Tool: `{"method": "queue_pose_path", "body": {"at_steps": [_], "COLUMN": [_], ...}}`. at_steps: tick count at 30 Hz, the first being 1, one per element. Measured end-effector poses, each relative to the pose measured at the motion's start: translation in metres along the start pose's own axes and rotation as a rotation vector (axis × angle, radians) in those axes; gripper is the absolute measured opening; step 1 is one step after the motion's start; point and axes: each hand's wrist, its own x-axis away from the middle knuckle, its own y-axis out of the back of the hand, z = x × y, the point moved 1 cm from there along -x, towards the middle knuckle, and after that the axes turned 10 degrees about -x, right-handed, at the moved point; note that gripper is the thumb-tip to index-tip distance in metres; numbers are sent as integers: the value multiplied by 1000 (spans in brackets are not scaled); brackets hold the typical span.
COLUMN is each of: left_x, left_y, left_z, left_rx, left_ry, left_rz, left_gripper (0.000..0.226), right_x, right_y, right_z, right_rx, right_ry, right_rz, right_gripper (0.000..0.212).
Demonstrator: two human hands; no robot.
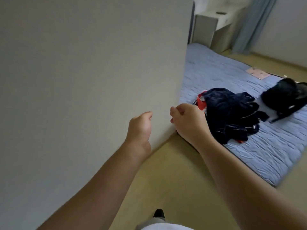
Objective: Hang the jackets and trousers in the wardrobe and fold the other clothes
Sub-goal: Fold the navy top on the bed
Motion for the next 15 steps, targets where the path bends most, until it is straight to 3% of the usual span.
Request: {"method": "queue_pose_path", "body": {"at_steps": [5,10,15], "left_x": [-56,-93,-139], "left_y": [-93,-189,-285], "left_z": [-25,-17,-2], "left_rx": [-121,-224,-357], "left_ry": [5,41,78], "left_rz": [163,365,445], "left_gripper": [14,23,11], "right_x": [-50,-87,-139], "right_y": [49,97,149], "right_z": [-48,-103,-170], "right_rx": [-9,-27,-62], "right_ry": [-156,-275,-357], "right_rz": [-191,-325,-393], "right_gripper": [38,32,31]}}
